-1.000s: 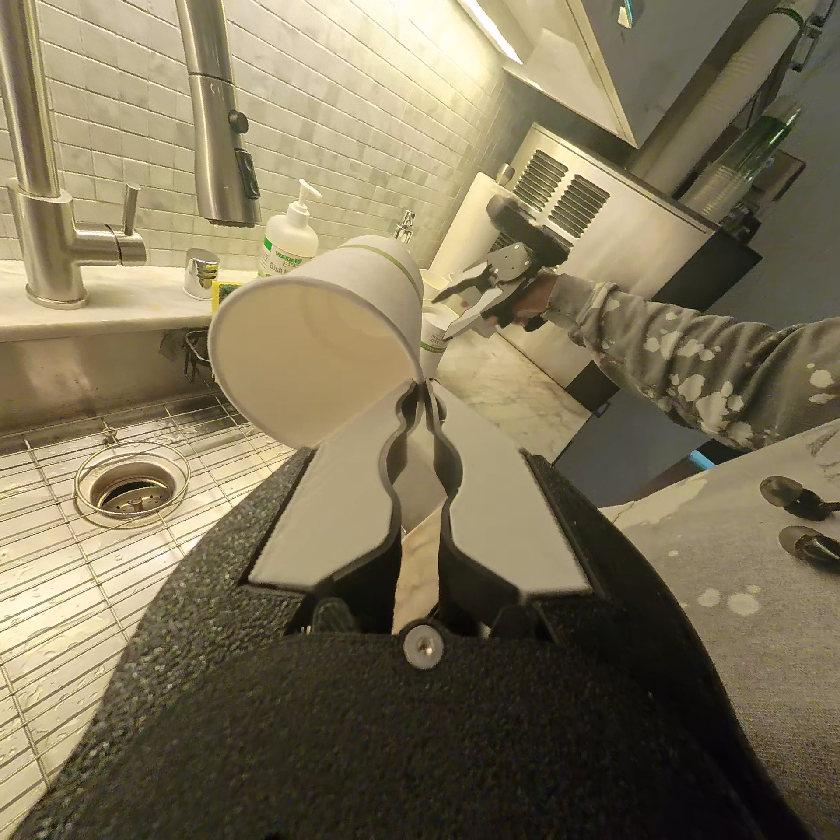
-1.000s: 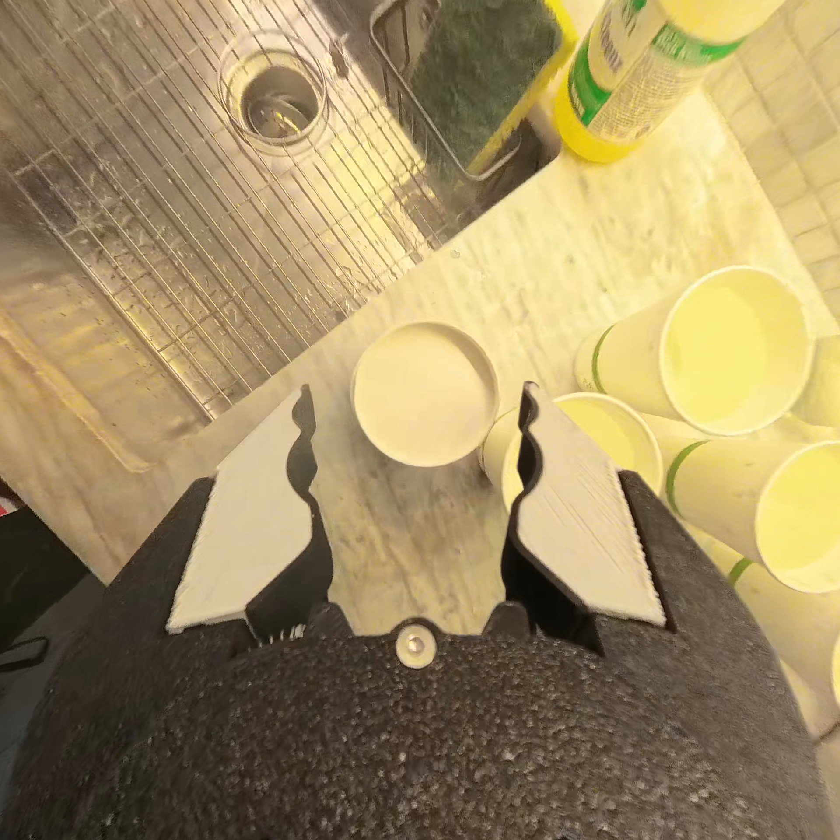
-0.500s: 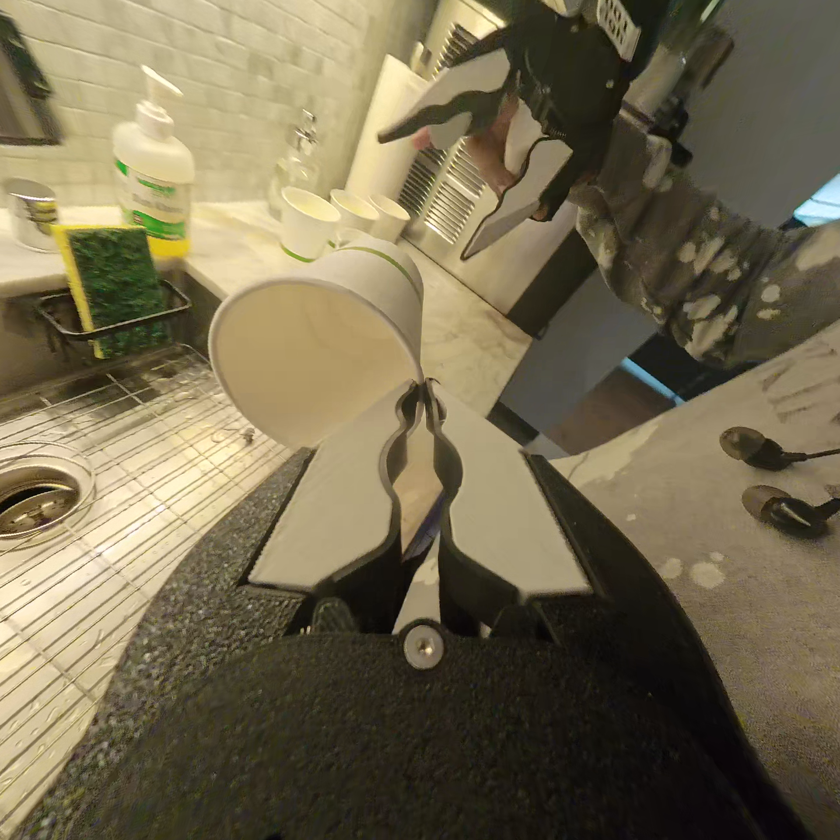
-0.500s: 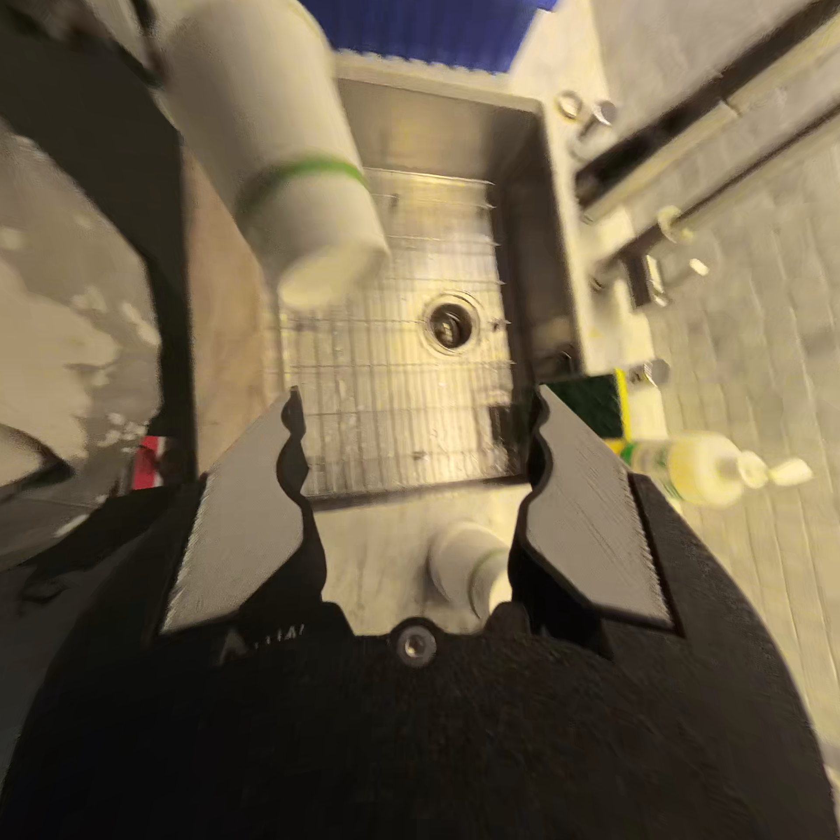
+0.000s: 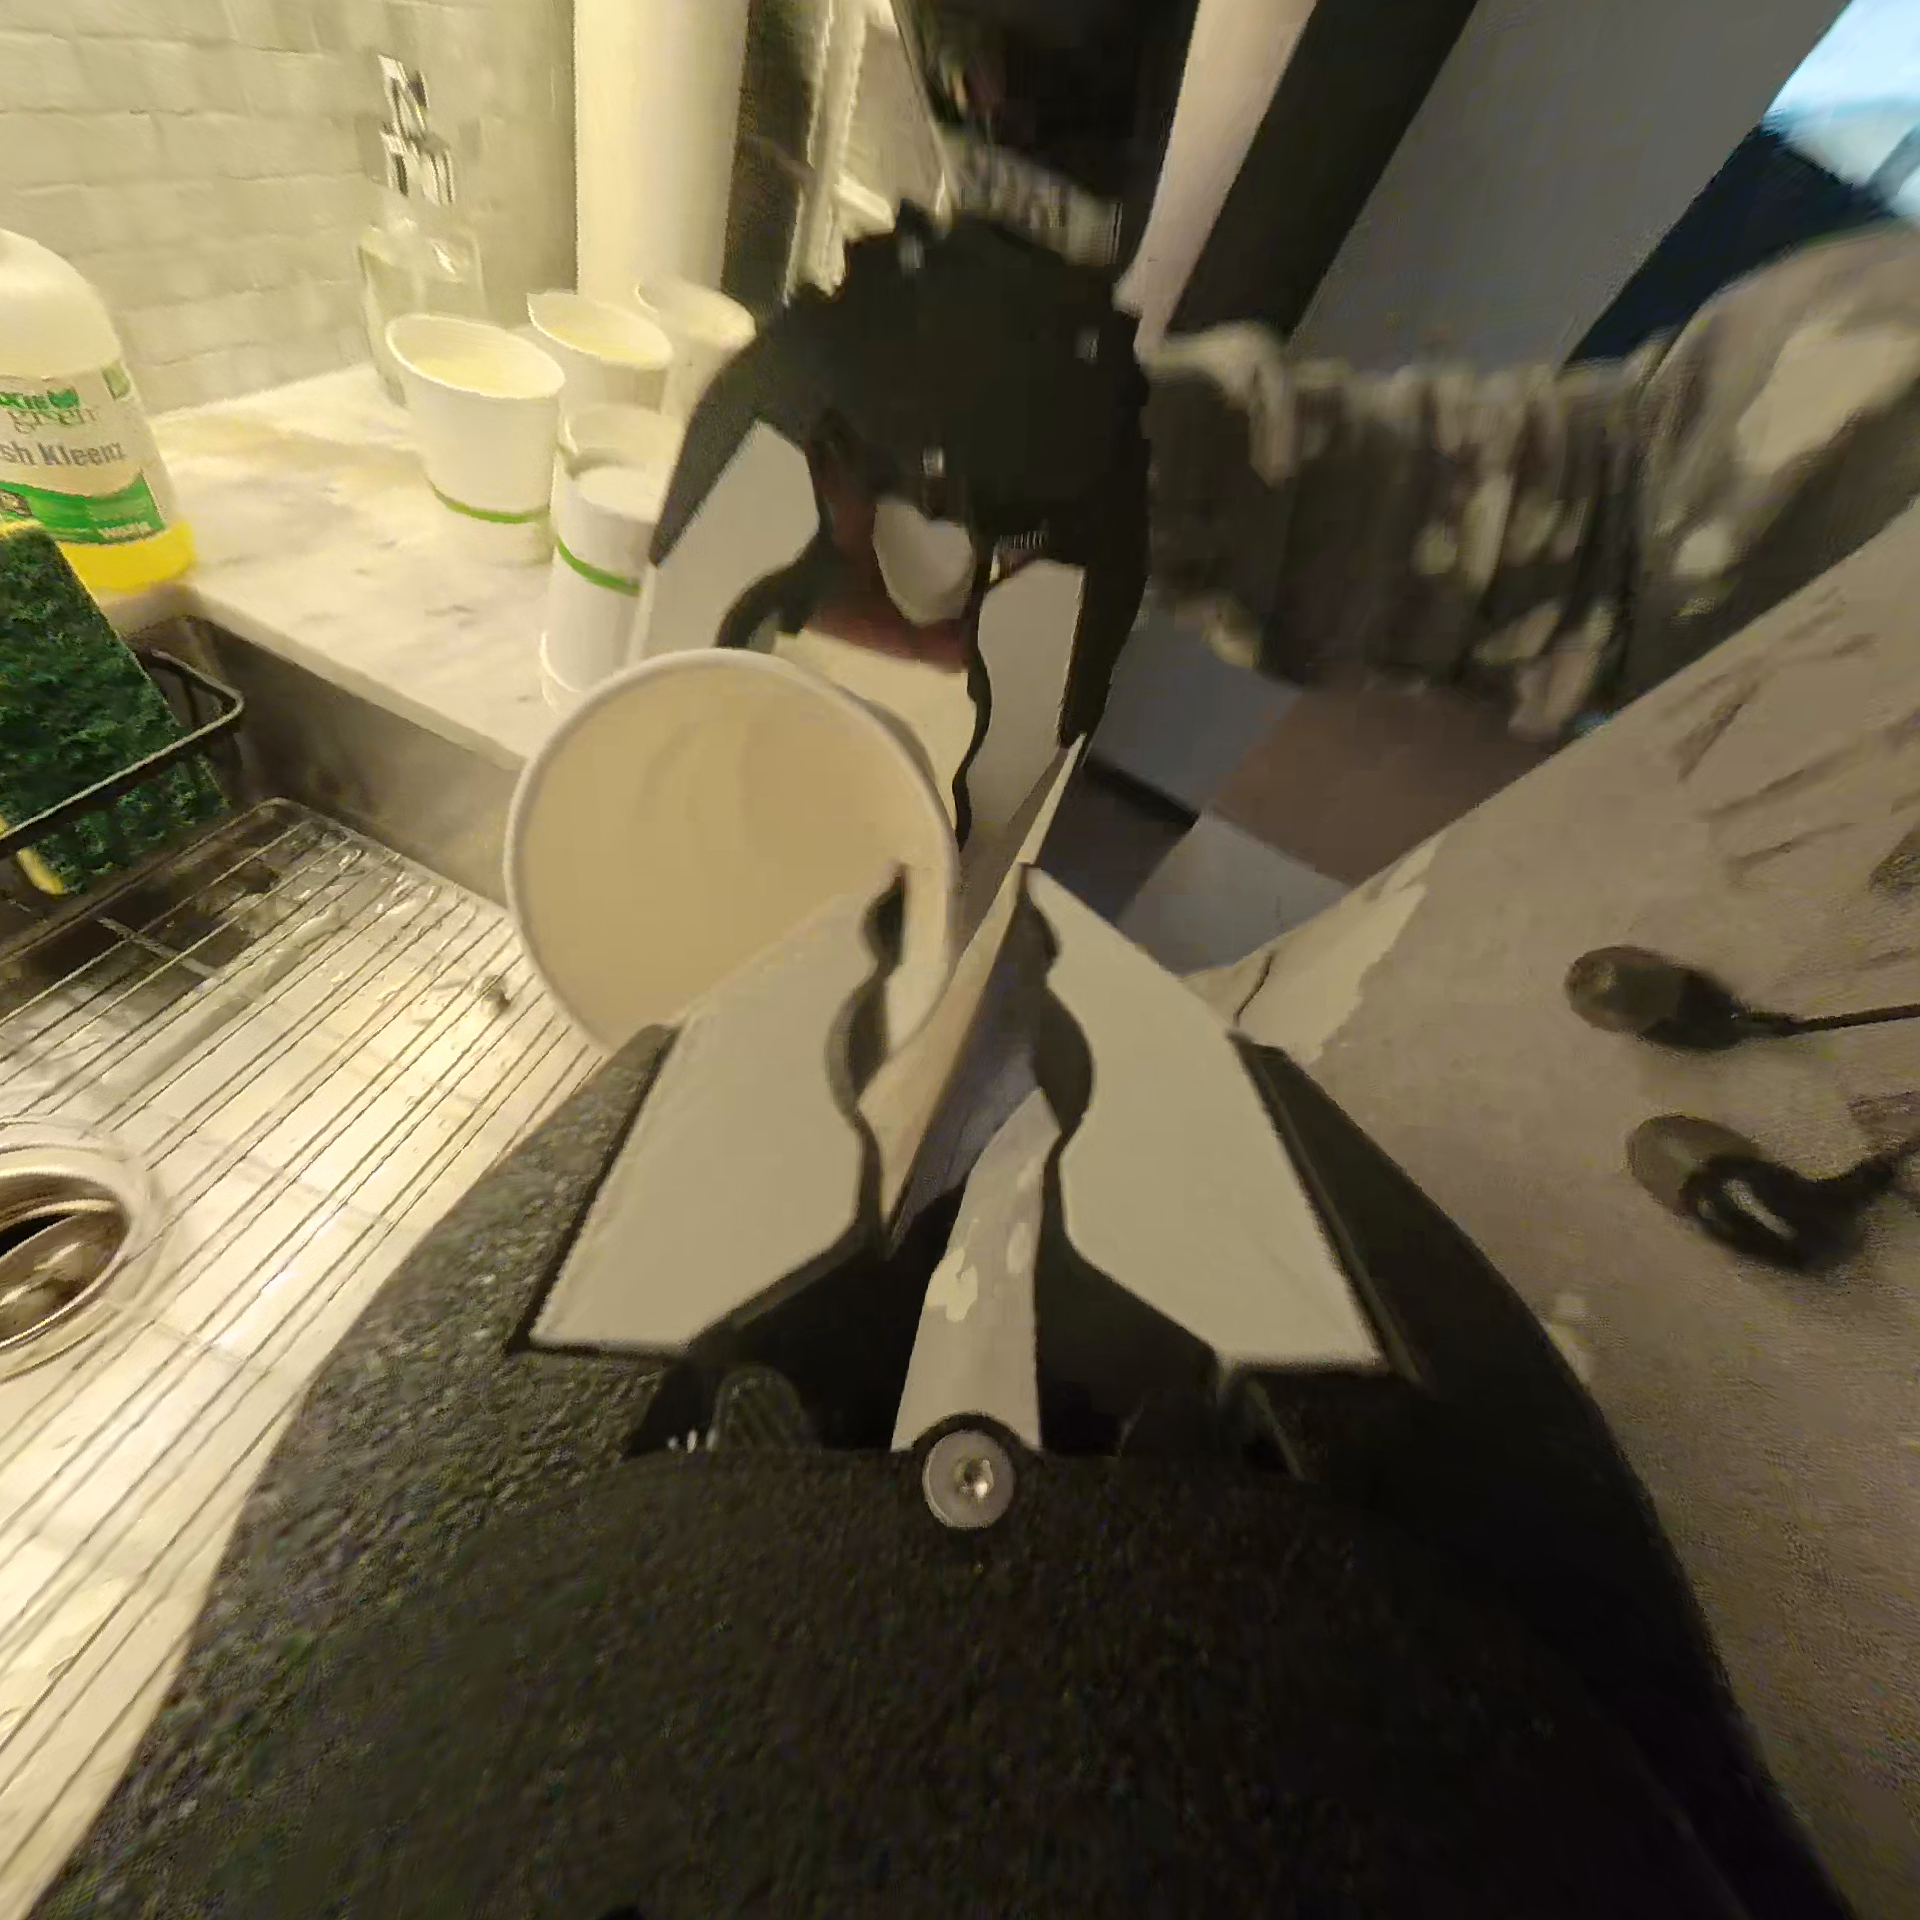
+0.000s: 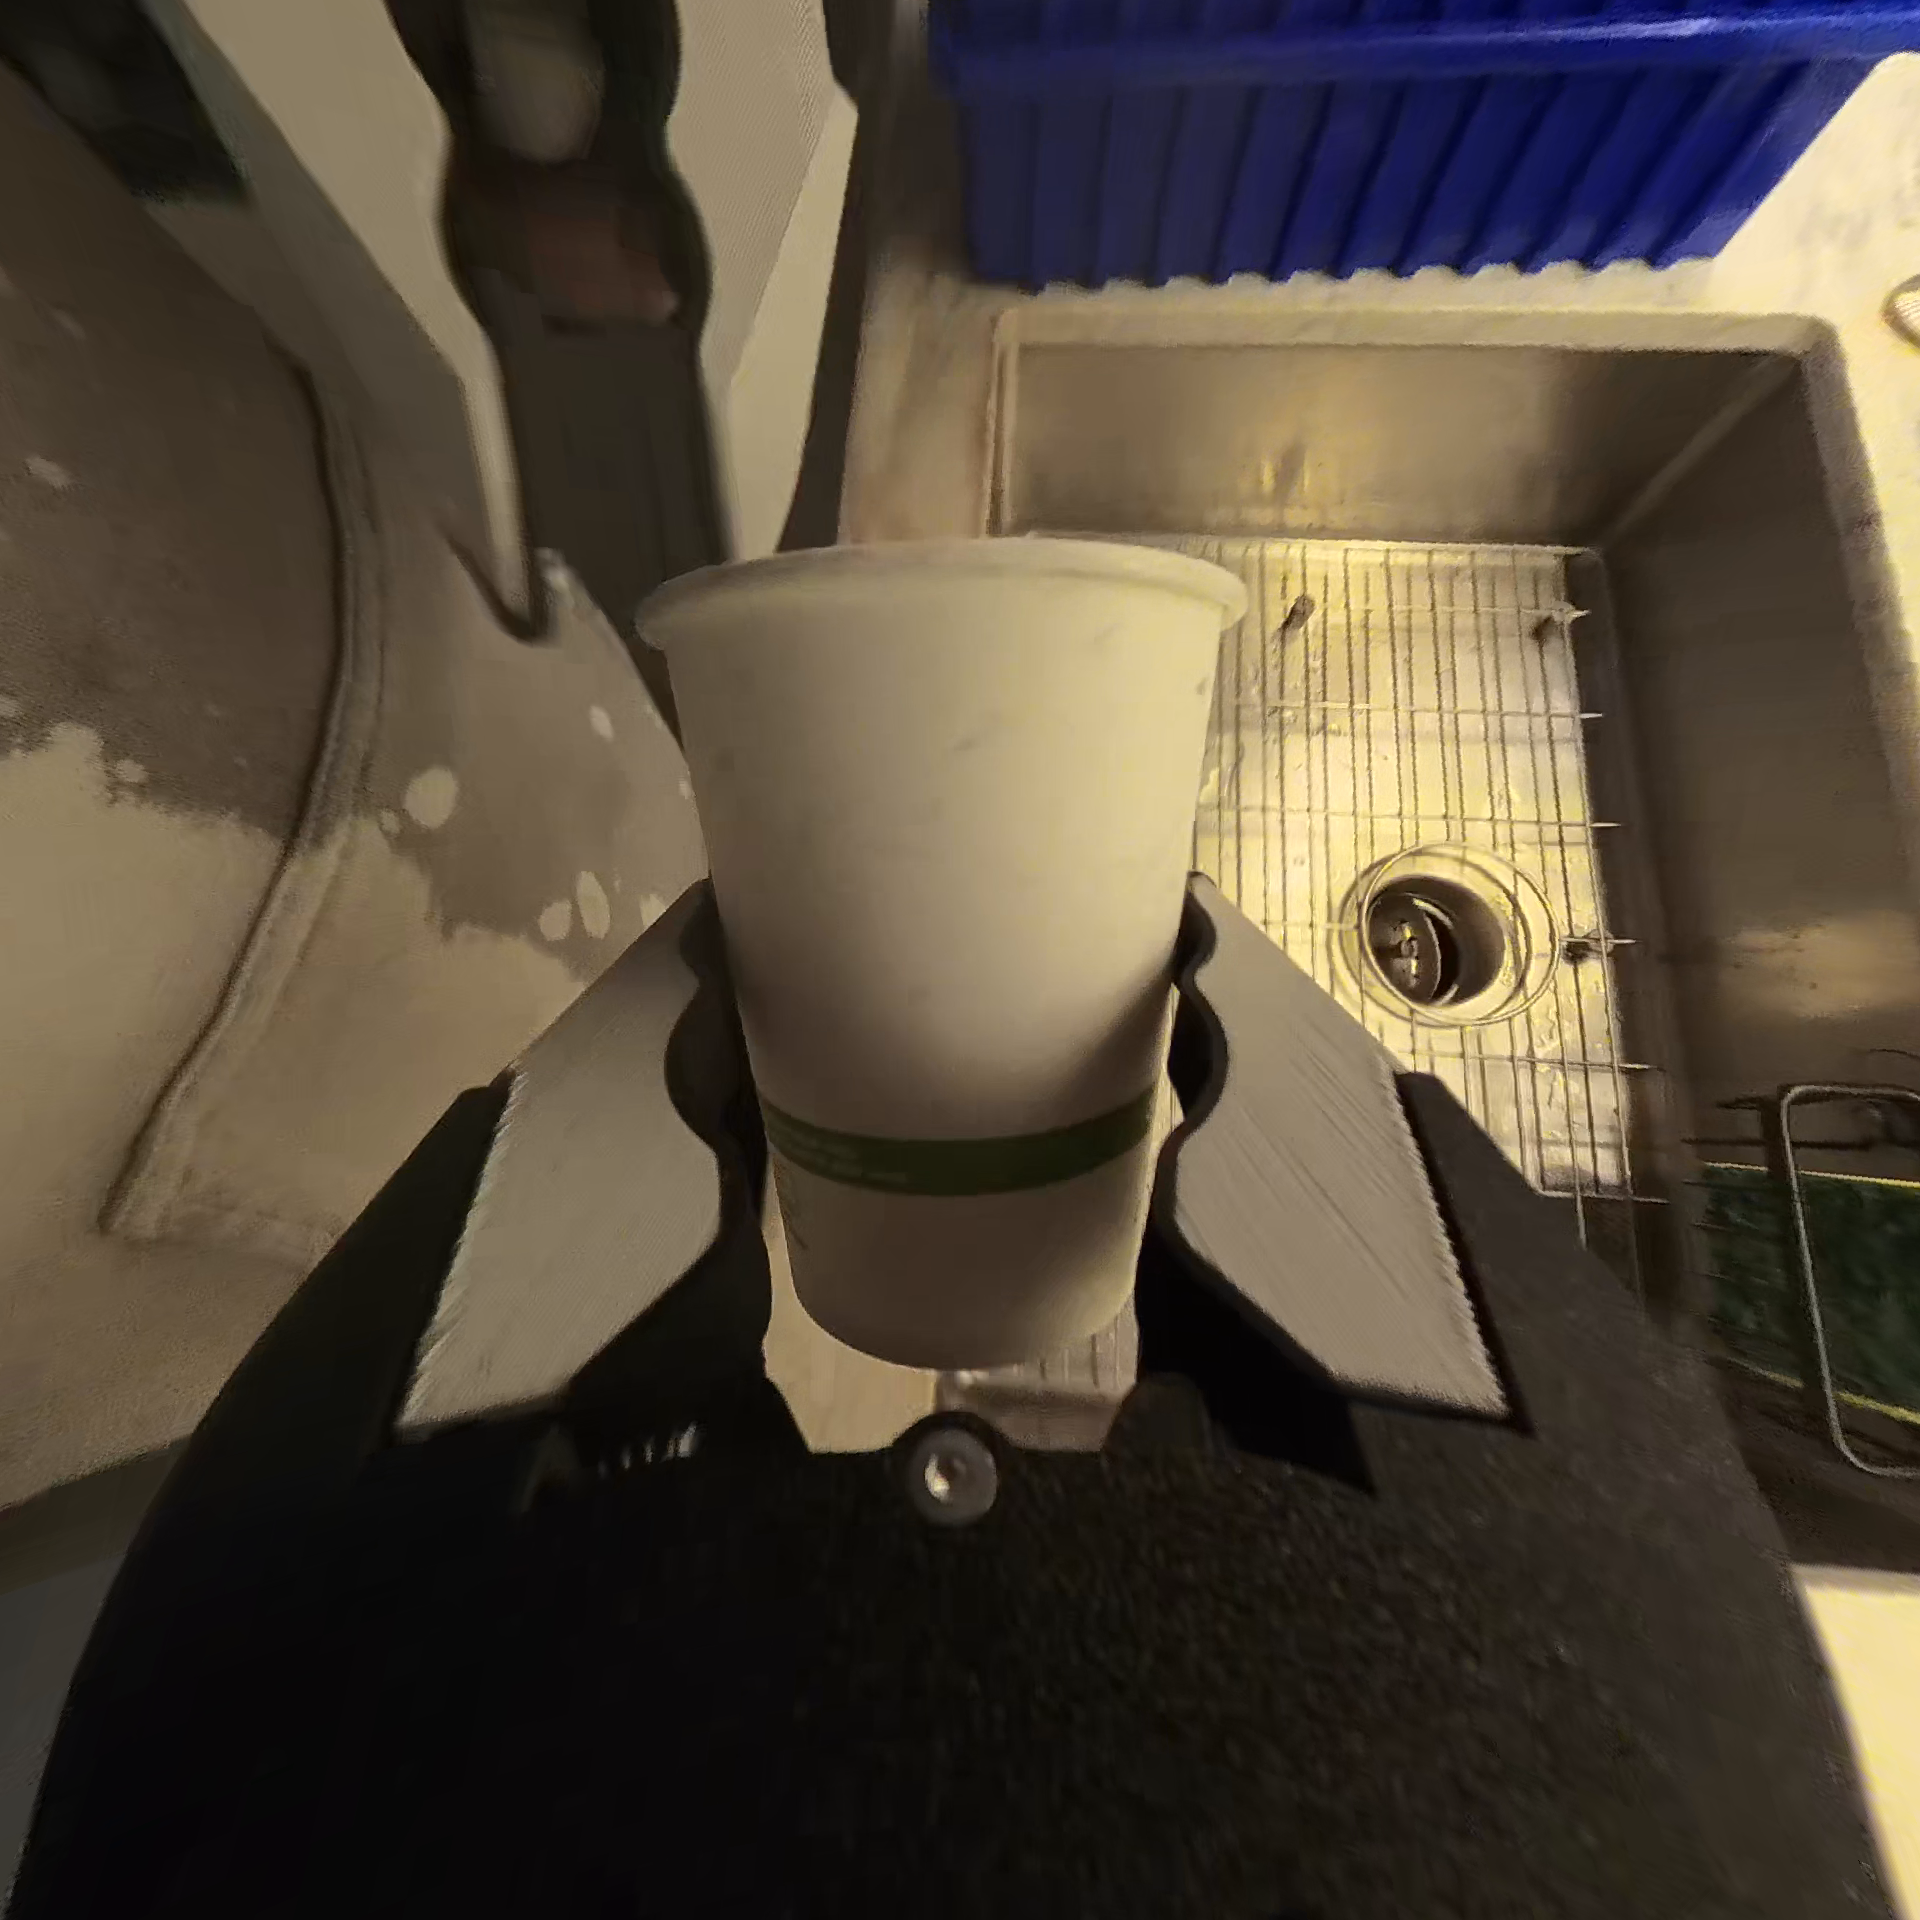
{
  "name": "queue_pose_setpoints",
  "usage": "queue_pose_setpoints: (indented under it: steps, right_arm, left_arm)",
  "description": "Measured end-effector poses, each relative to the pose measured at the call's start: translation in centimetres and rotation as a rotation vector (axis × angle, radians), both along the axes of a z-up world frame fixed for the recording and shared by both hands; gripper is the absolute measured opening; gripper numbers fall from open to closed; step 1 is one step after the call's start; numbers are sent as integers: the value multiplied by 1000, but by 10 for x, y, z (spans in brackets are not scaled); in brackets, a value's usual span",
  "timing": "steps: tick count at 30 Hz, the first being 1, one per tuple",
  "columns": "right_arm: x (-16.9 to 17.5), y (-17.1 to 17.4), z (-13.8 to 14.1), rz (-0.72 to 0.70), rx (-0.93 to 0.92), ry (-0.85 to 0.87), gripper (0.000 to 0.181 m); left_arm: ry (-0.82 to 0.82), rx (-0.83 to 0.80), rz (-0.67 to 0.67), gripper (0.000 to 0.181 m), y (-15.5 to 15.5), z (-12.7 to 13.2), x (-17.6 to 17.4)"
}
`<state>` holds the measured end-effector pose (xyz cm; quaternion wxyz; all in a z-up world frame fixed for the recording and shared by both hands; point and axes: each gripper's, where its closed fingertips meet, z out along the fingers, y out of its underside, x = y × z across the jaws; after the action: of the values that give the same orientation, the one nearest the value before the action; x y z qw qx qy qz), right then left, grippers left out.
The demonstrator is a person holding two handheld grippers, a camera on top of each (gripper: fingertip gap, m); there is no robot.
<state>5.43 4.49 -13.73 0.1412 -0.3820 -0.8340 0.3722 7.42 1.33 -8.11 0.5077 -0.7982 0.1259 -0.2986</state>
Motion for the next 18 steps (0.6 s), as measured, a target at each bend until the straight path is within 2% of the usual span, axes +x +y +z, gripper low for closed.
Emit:
queue_pose_setpoints:
  steps: [1, 6, 11, 14, 18]
  right_arm:
    - [-1, 2, 6, -28, -50, 34, 84]
    - [-3, 18, 75, -175, -437, 303, 84]
    - [10, 24, 144, -199, -845, 553, 84]
    - [12, 11, 156, -153, -966, 586, 85]
    - [7, -19, 146, -62, -978, 522, 85]
  left_arm:
    - [-53, 21, 15, 34, 0, 9, -5]
    - [-276, 165, 159, 71, -4, 50, -47]
    - [-383, 203, 150, 81, -3, 58, -50]
    - [-408, 218, 87, 82, 2, 68, -34]
    - [-405, 253, 2, 84, 8, 87, -16]
